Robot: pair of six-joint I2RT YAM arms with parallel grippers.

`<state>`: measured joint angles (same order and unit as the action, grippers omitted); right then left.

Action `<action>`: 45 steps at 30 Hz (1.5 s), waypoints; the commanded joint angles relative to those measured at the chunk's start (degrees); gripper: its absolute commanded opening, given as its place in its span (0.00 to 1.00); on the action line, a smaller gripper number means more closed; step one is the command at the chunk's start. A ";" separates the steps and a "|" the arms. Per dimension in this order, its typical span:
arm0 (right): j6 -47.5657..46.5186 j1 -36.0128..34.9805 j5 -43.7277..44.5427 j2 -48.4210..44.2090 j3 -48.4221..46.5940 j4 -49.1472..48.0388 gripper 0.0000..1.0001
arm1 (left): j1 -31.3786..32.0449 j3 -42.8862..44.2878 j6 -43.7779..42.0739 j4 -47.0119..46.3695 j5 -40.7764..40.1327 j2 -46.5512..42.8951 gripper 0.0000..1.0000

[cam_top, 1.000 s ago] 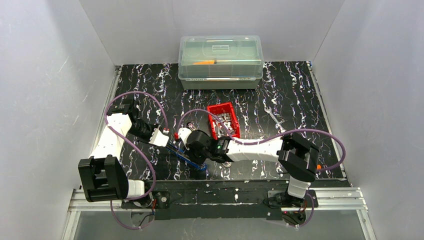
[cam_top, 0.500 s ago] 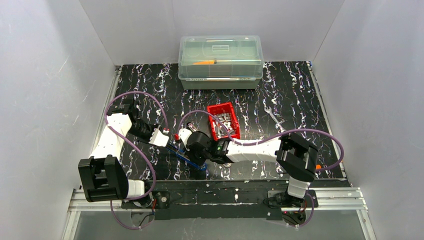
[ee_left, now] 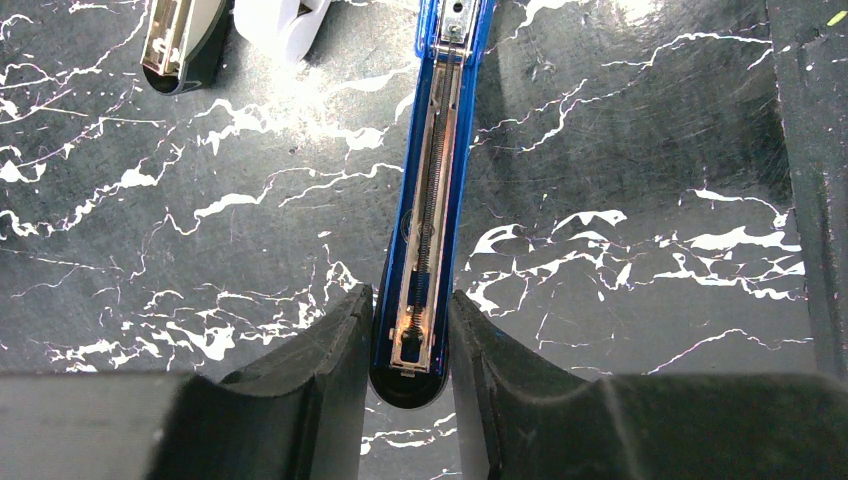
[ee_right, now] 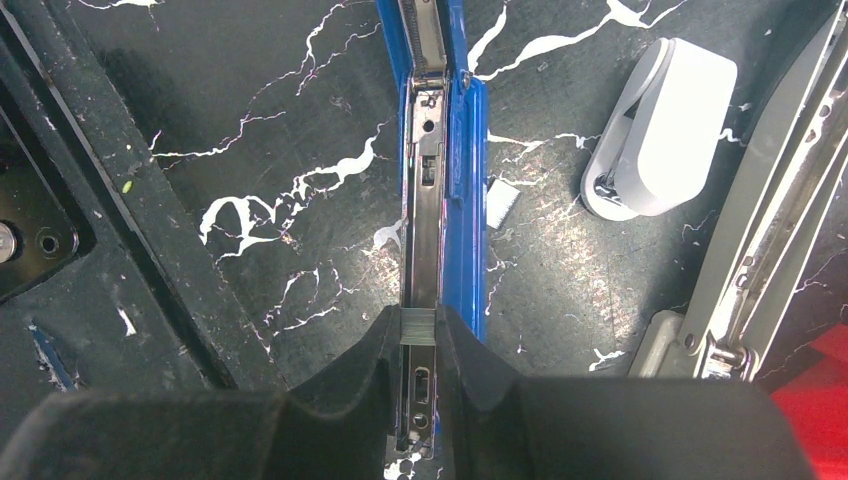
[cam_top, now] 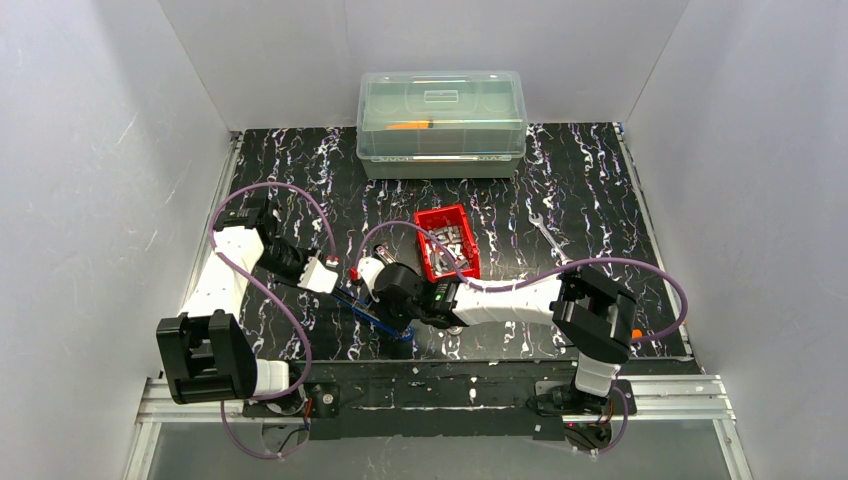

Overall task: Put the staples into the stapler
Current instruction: Install the staple into the stapler.

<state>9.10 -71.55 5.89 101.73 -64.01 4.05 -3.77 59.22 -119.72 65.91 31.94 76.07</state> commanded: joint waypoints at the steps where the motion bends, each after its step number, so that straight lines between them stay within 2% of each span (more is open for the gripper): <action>1: 0.48 -0.35 0.67 0.80 0.63 -0.52 0.26 | 0.30 1.68 -29.96 2.41 2.13 -1.74 0.01; 25: 0.92 -0.42 0.78 0.31 0.83 -0.71 0.34 | 0.37 2.18 -30.13 2.91 2.41 -1.41 0.01; 34: 0.49 -0.42 0.83 -1.45 0.91 -1.36 0.48 | 0.42 2.22 -30.16 2.91 2.29 -1.44 0.00; 45: 0.82 -0.22 1.38 -10.88 7.28 -7.42 0.64 | 0.45 2.45 -30.52 3.00 2.05 -1.62 0.00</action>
<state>9.69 -71.66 6.13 96.75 -59.16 1.67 -3.57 59.75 -119.74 66.50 32.12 76.07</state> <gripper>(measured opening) 0.629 0.294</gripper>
